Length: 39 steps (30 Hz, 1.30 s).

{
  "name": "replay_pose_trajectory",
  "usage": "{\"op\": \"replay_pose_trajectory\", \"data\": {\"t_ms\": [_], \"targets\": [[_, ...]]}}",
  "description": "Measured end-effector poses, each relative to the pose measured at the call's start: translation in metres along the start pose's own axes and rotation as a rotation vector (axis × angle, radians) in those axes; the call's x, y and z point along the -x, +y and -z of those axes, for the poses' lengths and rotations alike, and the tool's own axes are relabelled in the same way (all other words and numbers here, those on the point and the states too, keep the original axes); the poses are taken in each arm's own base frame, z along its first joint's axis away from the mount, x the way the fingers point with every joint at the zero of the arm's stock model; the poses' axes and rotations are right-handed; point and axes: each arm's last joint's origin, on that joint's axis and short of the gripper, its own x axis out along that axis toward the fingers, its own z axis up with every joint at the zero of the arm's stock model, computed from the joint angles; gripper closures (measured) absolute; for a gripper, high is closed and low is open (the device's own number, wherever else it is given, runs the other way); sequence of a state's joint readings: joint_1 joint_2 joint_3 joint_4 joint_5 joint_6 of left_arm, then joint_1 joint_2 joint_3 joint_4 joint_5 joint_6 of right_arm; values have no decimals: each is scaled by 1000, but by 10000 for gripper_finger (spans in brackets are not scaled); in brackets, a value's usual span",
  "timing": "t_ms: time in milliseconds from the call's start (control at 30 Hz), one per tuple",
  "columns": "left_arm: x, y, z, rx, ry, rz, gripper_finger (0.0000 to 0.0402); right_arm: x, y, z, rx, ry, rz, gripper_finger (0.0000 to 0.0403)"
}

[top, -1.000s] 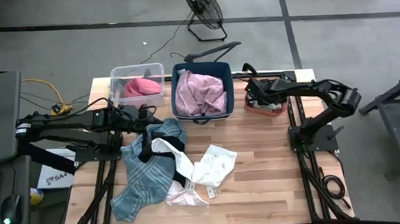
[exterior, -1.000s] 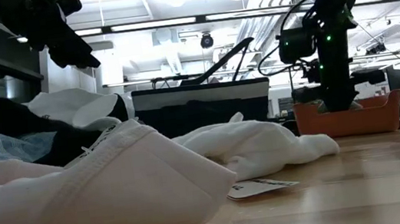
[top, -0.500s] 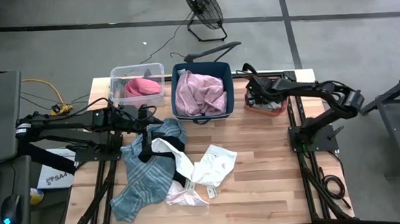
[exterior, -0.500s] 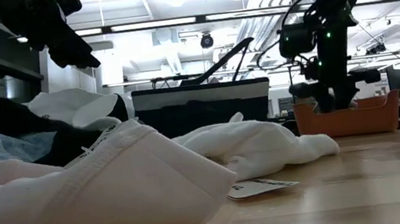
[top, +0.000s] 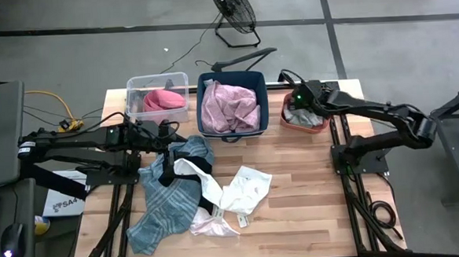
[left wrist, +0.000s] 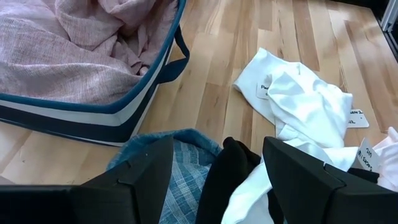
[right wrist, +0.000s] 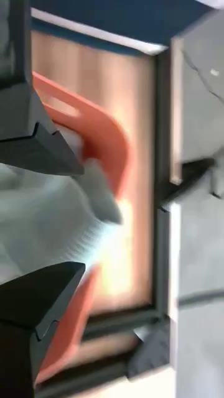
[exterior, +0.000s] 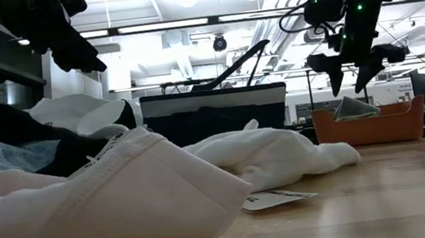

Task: Pick & Place Cloths
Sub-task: Put the dark gray sock into the orange bin

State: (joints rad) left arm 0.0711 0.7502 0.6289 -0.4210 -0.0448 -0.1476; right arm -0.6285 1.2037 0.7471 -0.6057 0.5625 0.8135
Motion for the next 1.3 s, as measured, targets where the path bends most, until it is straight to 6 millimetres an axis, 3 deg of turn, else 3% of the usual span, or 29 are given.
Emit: {"op": "replay_pose_trajectory", "data": {"t_ms": [133, 633, 767, 1000, 1300], "targets": [[0, 0, 0, -8, -2, 0, 158, -5, -2, -5, -24, -49, 51, 177], [0, 0, 0, -11, 0, -1, 158, -46, 2, -3, 13, 41, 110, 187], [0, 0, 0, -11, 0, -1, 158, -44, 3, -2, 24, 60, 91, 238], [0, 0, 0, -12, 0, 0, 158, -35, 7, 4, 86, 96, 48, 386], [0, 0, 0, -12, 0, 0, 158, -39, -5, 25, 67, 227, 93, 397]]}}
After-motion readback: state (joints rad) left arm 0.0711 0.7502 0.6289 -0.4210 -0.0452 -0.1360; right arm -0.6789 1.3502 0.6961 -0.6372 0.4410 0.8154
